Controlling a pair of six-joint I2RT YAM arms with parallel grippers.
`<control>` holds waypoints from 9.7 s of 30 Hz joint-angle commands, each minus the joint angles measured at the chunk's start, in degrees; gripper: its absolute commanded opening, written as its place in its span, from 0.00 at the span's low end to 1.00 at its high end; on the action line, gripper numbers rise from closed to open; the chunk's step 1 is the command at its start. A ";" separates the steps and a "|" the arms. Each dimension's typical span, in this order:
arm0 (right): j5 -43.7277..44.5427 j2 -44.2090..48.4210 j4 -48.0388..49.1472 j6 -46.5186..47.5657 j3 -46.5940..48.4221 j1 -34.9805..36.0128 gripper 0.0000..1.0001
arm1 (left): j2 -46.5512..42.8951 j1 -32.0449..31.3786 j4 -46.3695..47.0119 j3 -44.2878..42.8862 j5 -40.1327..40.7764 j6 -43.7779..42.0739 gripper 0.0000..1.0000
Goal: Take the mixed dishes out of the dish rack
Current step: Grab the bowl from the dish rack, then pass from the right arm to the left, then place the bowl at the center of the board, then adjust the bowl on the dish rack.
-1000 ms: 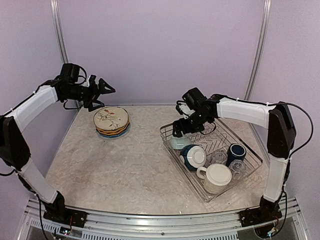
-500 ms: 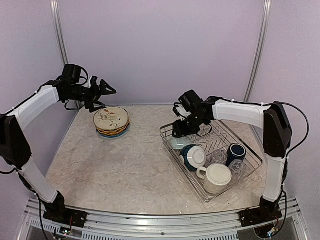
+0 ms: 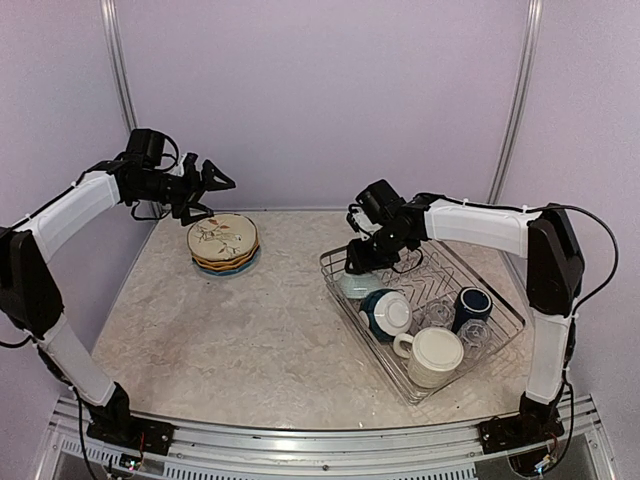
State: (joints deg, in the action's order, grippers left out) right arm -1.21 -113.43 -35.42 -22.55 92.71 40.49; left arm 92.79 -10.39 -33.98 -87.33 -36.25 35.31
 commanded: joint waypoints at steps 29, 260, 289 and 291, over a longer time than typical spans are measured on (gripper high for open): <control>-11.00 21.82 39.58 -19.71 -27.89 -6.60 0.01 | 2.41 -11.45 7.82 3.52 -10.34 1.95 0.99; 27.49 23.13 -17.22 -34.60 -26.39 12.40 0.77 | -5.77 -16.59 -9.40 -4.99 11.95 -12.90 0.85; 29.96 34.24 -24.54 -35.35 -29.95 12.16 0.70 | -5.76 -17.27 -9.35 -5.04 10.93 -12.62 0.85; 29.76 34.90 -22.45 -34.69 -29.81 12.15 0.70 | -5.33 -17.50 -9.35 -4.99 10.42 -12.44 0.85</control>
State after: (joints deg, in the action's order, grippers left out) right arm 27.83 -79.61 -56.05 -58.02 64.29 53.25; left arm 86.65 -27.11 -43.31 -92.49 -24.38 22.65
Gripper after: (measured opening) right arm 0.701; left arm 0.848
